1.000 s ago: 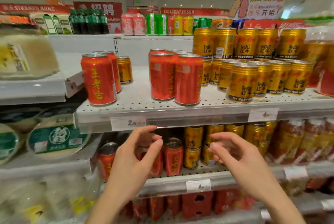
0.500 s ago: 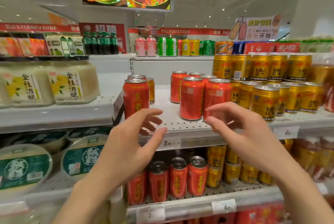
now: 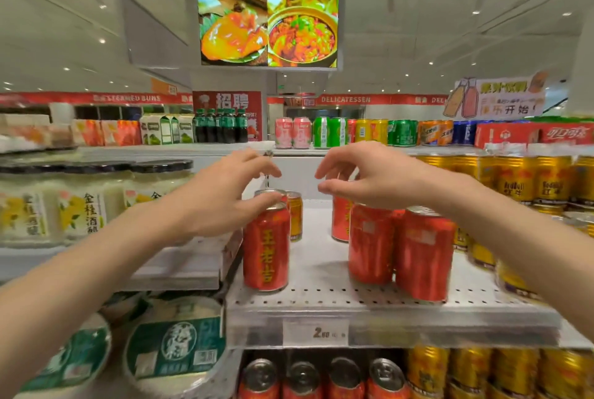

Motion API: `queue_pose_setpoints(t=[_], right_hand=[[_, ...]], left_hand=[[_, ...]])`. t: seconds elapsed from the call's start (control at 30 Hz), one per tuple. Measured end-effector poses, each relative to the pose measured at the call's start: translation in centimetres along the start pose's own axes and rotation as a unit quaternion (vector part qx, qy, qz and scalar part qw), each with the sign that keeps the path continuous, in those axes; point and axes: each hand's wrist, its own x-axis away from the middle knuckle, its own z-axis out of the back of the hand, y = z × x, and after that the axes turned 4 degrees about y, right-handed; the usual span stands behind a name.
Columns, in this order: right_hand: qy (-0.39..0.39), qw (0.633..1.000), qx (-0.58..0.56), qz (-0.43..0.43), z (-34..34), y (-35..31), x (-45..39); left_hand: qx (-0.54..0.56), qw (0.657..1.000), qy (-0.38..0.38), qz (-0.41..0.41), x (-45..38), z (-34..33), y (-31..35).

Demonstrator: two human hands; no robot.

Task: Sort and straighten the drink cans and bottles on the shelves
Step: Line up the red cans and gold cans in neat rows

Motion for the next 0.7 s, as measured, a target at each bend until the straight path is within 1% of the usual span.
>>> queue_pose_setpoints(t=[0.07, 0.2, 0.27, 0.4, 0.53, 0.7], right_hand=[[-0.029, 1.0, 0.011, 0.006, -0.8, 0.9, -2.1], [-0.102, 0.994, 0.044, 0.009, -2.7, 2.8, -6.0], [-0.132, 0.989, 0.062, 0.011, -3.9, 3.5, -7.6], [-0.186, 0.98, 0.075, 0.007, -6.2, 4.5, -9.6], [-0.209, 0.977, 0.048, 0.002, -7.4, 4.5, -10.5], [-0.201, 0.979, 0.034, -0.016, -8.1, 4.4, -10.6]], left_hand=[[-0.001, 0.999, -0.034, 0.017, -0.7, -0.4, -0.7], [-0.001, 0.997, -0.077, 0.028, -1.5, -1.3, -0.8], [0.005, 0.995, -0.089, 0.038, -1.7, -1.8, -0.7], [-0.008, 0.995, -0.097, 0.029, -1.7, -2.3, -1.0], [-0.006, 0.995, -0.092, 0.029, -1.6, -2.4, -1.0], [-0.008, 0.996, -0.083, 0.031, -1.4, -2.3, -0.8]])
